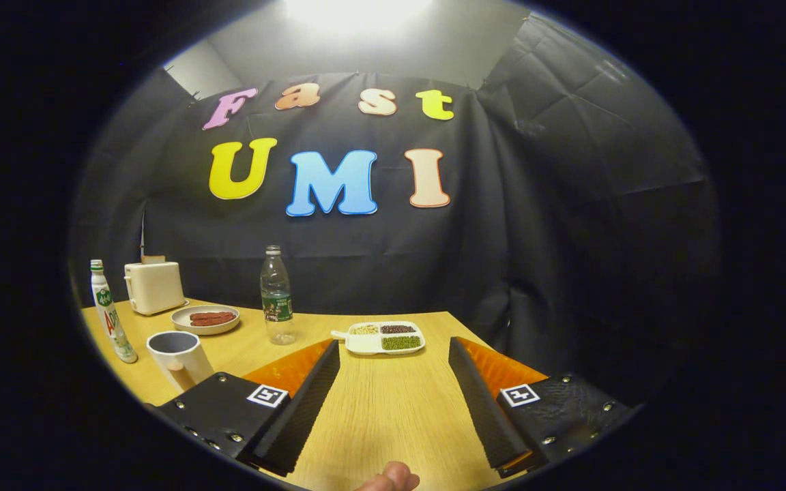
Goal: Take the bottle from table, then pour the juice into the cup, finally place the bottle on the coaster
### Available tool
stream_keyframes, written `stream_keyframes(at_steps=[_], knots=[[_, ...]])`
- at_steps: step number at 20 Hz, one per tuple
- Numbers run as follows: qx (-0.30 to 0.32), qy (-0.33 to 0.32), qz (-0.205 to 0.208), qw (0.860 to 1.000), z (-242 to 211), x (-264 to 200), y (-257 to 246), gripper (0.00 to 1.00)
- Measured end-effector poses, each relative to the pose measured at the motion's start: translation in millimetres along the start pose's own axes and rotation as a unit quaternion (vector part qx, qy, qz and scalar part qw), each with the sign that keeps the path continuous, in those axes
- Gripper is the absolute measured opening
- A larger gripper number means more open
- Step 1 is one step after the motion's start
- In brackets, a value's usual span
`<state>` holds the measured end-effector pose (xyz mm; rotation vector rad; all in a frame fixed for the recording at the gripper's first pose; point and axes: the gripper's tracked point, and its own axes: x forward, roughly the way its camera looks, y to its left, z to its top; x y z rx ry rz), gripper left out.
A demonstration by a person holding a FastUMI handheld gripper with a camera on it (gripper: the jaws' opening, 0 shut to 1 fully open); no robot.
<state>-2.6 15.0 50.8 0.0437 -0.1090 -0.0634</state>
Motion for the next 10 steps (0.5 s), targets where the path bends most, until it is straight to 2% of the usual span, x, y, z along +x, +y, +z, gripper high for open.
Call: stream_keyframes(at_steps=[4, 6, 8, 10], knots=[[0.005, -0.016, -0.044, 0.999, 35.7, -38.8, 46.9, 0.98], [0.010, -0.023, -0.055, 0.998, 42.1, -64.0, 89.9, 0.97], [0.019, -0.037, -0.030, 0.999, 49.5, -85.9, 147.4, 0.97], [0.028, -0.048, 0.016, 0.998, 52.5, -103.0, 206.6, 0.97]])
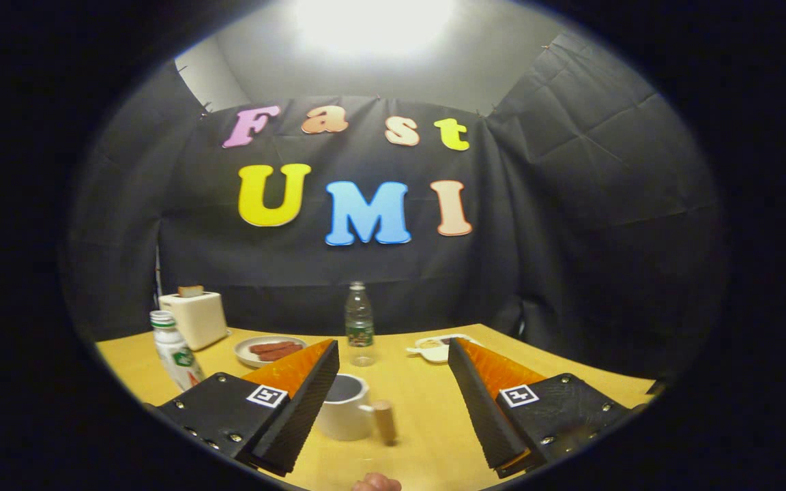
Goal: Take the bottle from table, then pour the juice into the cup, finally place the bottle on the coaster
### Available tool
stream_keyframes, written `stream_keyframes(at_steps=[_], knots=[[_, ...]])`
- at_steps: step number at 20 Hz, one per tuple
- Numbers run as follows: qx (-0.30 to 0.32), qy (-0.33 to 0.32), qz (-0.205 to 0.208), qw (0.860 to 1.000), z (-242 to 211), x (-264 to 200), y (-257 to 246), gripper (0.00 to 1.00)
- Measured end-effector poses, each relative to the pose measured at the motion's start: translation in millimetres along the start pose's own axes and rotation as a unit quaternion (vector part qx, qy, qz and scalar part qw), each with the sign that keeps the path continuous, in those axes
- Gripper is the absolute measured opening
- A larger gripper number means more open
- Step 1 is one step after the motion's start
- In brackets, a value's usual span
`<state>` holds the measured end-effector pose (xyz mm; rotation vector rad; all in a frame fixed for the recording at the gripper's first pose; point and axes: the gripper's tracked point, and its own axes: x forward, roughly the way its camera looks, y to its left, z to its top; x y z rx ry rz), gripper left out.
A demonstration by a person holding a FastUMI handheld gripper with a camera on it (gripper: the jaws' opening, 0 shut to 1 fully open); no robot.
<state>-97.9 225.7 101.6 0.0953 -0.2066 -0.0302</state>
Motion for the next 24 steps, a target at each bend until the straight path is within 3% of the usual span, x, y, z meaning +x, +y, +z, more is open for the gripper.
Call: stream_keyframes(at_steps=[3, 7, 12, 24], knots=[[-0.010, 0.006, 0.029, 1.000, -9.6, -13.1, 51.6, 0.97], [0.004, 0.008, 0.114, 0.993, -24.3, -16.7, 134.1, 0.97], [-0.012, 0.022, 0.187, 0.982, -48.7, -13.5, 195.2, 0.98], [-0.045, 0.062, 0.232, 0.970, -90.1, 34.1, 246.9, 0.98]])
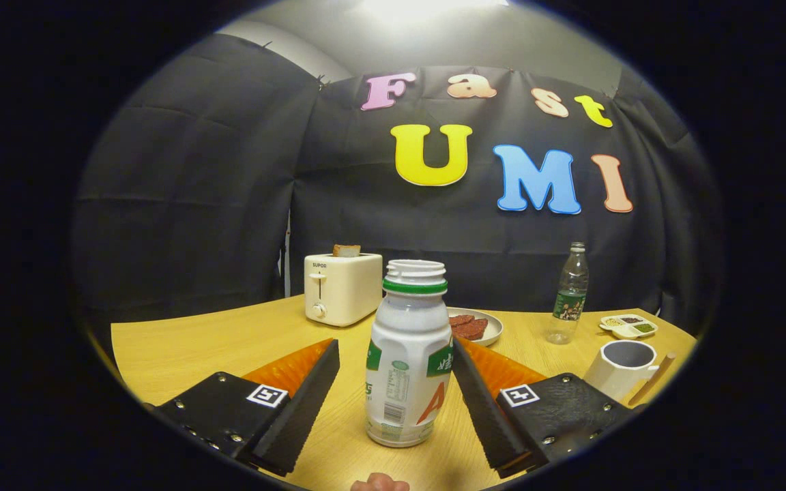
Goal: Take the bottle from table, then pour the juice into the cup, finally place the bottle on the coaster
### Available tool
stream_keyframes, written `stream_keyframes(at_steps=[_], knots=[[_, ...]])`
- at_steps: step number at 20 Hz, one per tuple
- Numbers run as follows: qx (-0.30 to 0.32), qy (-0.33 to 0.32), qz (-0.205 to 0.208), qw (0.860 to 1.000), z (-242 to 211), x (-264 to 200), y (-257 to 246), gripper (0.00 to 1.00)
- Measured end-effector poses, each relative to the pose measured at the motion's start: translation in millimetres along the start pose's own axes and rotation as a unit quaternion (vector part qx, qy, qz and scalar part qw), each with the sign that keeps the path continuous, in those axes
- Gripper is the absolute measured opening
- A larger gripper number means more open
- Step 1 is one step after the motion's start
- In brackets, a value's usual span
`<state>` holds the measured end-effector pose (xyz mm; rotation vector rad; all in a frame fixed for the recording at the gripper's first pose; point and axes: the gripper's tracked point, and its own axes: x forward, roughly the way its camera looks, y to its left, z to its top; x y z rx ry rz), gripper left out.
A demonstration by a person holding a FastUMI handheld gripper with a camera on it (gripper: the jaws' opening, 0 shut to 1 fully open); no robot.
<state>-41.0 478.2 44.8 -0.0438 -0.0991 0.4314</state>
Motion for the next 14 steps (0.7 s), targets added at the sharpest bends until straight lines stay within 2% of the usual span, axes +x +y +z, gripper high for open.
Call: stream_keyframes(at_steps=[5, 6, 7, 11, 14], knots=[[0.004, 0.029, 0.002, 1.000, -18.5, 13.4, -0.9, 0.98], [-0.004, 0.030, 0.006, 1.000, -15.3, 7.9, -2.4, 0.87], [-0.007, 0.035, 0.005, 0.999, -17.7, 12.2, 0.5, 0.71], [0.015, 0.036, -0.033, 0.999, -15.8, 5.4, -13.8, 0.66], [0.052, 0.020, -0.051, 0.997, -3.1, -0.4, -23.4, 0.65]])
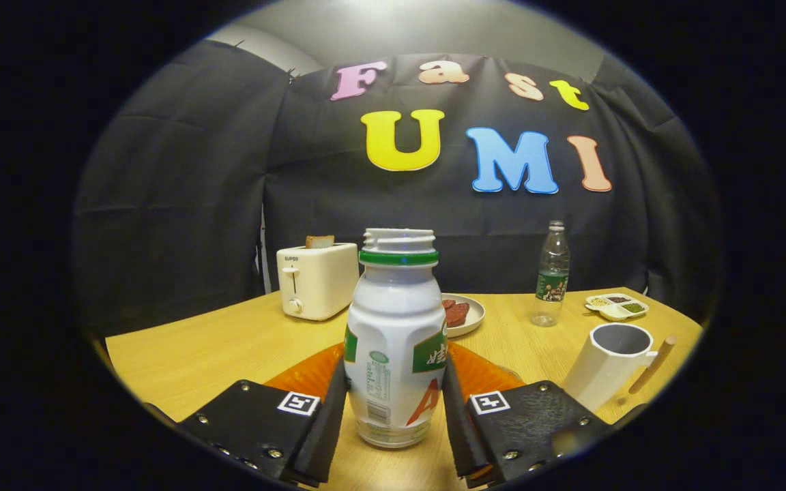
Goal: Take the bottle from table, then pour the juice into the cup, finally place the bottle on the coaster
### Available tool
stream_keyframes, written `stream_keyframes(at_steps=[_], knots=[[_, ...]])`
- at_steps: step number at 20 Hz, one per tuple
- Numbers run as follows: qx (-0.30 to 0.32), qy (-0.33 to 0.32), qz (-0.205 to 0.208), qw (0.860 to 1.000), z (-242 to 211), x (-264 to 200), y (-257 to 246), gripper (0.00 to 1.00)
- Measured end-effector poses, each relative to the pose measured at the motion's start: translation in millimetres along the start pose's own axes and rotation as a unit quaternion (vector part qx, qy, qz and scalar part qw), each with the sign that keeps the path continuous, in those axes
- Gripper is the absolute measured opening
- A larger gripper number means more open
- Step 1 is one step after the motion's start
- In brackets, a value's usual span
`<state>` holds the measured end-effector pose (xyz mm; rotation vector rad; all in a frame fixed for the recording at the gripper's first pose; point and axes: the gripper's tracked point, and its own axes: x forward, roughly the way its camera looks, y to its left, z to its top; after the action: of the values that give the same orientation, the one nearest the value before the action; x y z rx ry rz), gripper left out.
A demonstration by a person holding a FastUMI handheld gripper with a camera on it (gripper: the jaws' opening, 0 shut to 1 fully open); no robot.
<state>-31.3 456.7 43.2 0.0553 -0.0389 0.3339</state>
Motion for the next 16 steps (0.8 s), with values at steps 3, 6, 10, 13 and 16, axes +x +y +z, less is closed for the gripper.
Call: stream_keyframes(at_steps=[3, 6, 10, 13, 16], knots=[[0.044, -0.012, -0.015, 0.999, 12.9, -5.1, -12.5, 0.66], [0.094, -0.020, -0.015, 0.995, 22.5, -6.9, -21.1, 0.66], [0.181, -0.029, -0.013, 0.983, 26.6, -7.4, -32.9, 0.65], [0.235, -0.030, -0.012, 0.971, 25.4, -4.7, -40.1, 0.65], [0.279, -0.033, -0.011, 0.960, 24.6, -4.2, -46.1, 0.65]])
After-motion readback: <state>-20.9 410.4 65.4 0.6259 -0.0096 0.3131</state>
